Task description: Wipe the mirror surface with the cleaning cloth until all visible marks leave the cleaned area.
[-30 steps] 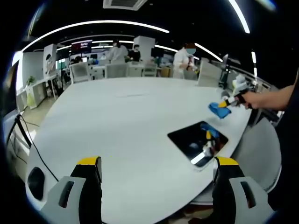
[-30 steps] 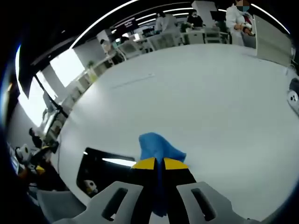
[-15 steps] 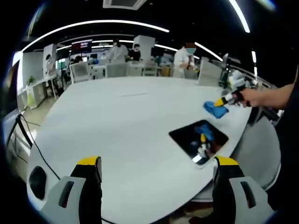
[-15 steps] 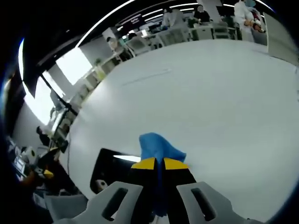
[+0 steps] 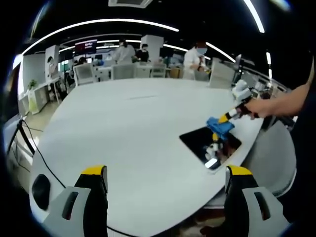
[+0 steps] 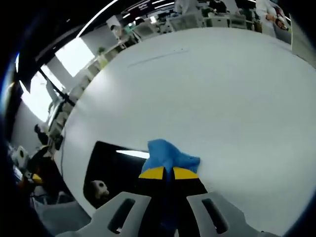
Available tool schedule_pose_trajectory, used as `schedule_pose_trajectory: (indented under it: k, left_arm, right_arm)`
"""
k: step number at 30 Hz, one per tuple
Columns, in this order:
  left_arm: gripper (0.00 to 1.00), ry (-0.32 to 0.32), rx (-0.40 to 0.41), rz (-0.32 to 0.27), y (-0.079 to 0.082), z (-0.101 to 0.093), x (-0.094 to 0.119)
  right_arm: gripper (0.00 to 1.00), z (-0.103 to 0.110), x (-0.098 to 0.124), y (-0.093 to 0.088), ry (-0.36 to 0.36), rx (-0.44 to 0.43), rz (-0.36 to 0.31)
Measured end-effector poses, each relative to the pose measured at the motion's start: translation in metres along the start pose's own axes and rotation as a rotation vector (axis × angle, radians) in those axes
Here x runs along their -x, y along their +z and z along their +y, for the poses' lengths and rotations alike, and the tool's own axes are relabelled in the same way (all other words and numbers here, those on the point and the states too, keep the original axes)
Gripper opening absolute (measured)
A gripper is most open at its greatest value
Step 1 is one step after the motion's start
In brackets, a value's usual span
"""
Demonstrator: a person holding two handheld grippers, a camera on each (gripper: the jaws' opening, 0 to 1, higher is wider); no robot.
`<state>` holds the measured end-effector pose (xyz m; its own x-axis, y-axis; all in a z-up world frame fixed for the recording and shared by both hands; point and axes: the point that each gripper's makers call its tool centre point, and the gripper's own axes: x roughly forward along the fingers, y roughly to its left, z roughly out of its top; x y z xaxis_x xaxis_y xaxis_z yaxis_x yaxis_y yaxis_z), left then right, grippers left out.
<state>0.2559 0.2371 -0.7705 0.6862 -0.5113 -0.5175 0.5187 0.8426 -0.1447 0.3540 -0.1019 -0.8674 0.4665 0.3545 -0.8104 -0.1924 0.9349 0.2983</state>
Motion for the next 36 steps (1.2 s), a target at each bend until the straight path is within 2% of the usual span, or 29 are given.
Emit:
schedule_pose_trajectory:
  k: [3,11,21,36]
  left_arm:
    - [1.00,0.007,-0.004,0.000,0.003,0.005,0.002]
    - [1.00,0.009,0.003,0.005,-0.001,0.007,0.000]
    - [1.00,-0.007,0.010,0.012,-0.006,0.002,-0.003]
    - [1.00,-0.003,0.024,0.015,-0.008,0.006,-0.002]
  right_arm:
    - [0.00,-0.001,0.002,0.003,-0.015,0.026,-0.006]
    - [0.00,0.003,0.000,0.004,-0.020,0.013,0.019]
    - [0.00,0.040,-0.015,0.006,-0.011,0.107,0.060]
    - [0.00,0.086,-0.038,0.015,0.056,0.099,0.083]
